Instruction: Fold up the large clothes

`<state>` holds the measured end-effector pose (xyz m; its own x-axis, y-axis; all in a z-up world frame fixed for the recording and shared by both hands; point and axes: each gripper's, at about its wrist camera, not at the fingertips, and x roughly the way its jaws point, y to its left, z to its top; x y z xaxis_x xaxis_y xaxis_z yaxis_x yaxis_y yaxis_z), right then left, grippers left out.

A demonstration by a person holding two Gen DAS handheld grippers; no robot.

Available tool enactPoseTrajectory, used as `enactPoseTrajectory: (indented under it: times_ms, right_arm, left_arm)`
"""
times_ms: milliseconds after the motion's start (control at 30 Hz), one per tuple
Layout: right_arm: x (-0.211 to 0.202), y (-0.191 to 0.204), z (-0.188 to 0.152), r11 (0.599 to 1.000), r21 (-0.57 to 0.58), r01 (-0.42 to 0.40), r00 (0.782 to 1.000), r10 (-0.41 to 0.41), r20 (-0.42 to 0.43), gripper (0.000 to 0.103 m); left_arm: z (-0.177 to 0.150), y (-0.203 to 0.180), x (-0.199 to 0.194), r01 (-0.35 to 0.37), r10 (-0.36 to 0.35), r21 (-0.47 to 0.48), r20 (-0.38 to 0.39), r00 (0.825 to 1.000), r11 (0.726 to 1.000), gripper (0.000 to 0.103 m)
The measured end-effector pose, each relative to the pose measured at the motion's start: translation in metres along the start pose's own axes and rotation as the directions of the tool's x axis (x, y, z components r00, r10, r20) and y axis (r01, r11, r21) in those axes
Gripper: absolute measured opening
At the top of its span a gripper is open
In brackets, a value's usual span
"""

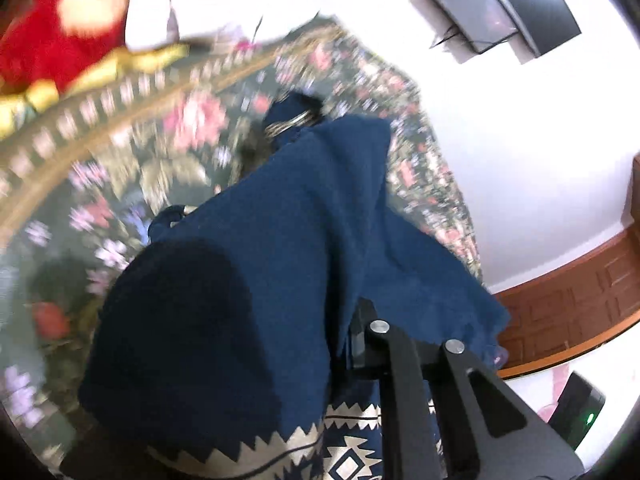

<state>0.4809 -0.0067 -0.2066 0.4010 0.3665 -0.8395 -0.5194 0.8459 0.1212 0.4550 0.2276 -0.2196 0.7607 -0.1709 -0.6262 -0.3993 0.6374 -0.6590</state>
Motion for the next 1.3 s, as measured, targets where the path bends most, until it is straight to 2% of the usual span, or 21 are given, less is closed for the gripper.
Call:
enactPoseTrajectory:
  times_ms: [100,233,367,467,500,567,700,767,867,967,1033,1100,1167,1200,1267,1300]
  right_arm:
    - [-0.011,0.009,0.01,0.999,0.038,0.006,0.999,-0.007,0.045,0.103]
    - [0.013,0.041,0.01,1.0,0.006,-0.013,1.0,0.013,-0.002,0.103]
    - [0.06,0.068,-0.004,0.998,-0.051,-0.031,0.993,0.025,-0.119,0.103]
    - [0.064,0.087,-0.008,0.989,-0.145,0.029,0.993,-0.045,-0.108,0.103]
    - [0.06,0.088,-0.006,0.987,-0.157,0.021,0.993,-0.039,-0.112,0.103]
    - [0.048,0.081,-0.003,0.99,-0.142,-0.024,0.993,0.007,-0.116,0.103]
    - [0.003,0.033,-0.004,0.996,0.017,-0.086,0.994,0.087,-0.071,0.102]
    - [-0.028,-0.002,-0.007,0.992,0.095,-0.088,0.996,0.091,-0.025,0.102]
    - [-0.073,-0.052,-0.017,0.982,0.178,-0.066,0.998,0.062,0.026,0.103]
    - [-0.11,-0.09,-0.03,0.975,0.222,0.005,0.998,-0.017,0.053,0.103]
    - [-0.13,-0.11,-0.044,0.968,0.25,0.038,0.996,-0.056,0.063,0.103]
    - [-0.142,-0.125,-0.057,0.96,0.274,0.055,0.996,-0.074,0.06,0.103]
    - [-0.151,-0.138,-0.069,0.949,0.307,0.063,0.995,-0.083,0.052,0.103]
    - [-0.155,-0.141,-0.076,0.946,0.317,0.061,0.996,-0.081,0.049,0.103]
    - [-0.161,-0.146,-0.088,0.941,0.333,0.062,0.996,-0.081,0.045,0.103]
    - [-0.164,-0.147,-0.093,0.94,0.336,0.063,0.996,-0.082,0.043,0.103]
  left_arm:
    - [-0.002,-0.011,-0.029,-0.013,0.011,0.033,0.053,0.999,0.999,0.015]
    - [-0.007,-0.012,-0.063,-0.04,0.035,0.057,0.082,0.996,0.998,0.014]
    - [-0.013,-0.018,-0.073,-0.066,0.061,0.068,0.064,0.996,0.996,0.012]
    - [-0.013,-0.029,-0.063,-0.099,0.094,0.103,0.054,0.994,0.99,0.012]
    - [-0.015,-0.034,-0.061,-0.11,0.103,0.123,0.064,0.993,0.986,0.012]
    - [-0.02,-0.052,-0.062,-0.126,0.112,0.179,0.085,0.99,0.976,0.012]
    - [-0.031,-0.103,-0.066,-0.1,0.073,0.276,0.108,0.992,0.956,0.012]
    - [-0.04,-0.13,-0.065,-0.094,0.058,0.329,0.116,0.992,0.94,0.012]
    - [-0.066,-0.172,-0.056,-0.076,0.03,0.431,0.112,0.993,0.899,0.012]
    - [-0.104,-0.207,-0.033,-0.057,0.029,0.528,0.06,0.998,0.847,0.011]
    - [-0.134,-0.222,-0.012,-0.04,0.053,0.584,-0.005,0.999,0.811,0.011]
    - [-0.169,-0.228,0.022,0.001,0.103,0.639,-0.125,0.987,0.769,0.011]
    - [-0.191,-0.219,0.048,0.022,0.159,0.643,-0.222,0.962,0.766,0.011]
    - [-0.2,-0.21,0.062,0.019,0.197,0.639,-0.265,0.944,0.769,0.011]
    - [-0.205,-0.199,0.069,0.029,0.202,0.626,-0.295,0.934,0.779,0.011]
    - [-0.205,-0.198,0.066,0.036,0.197,0.631,-0.295,0.935,0.775,0.011]
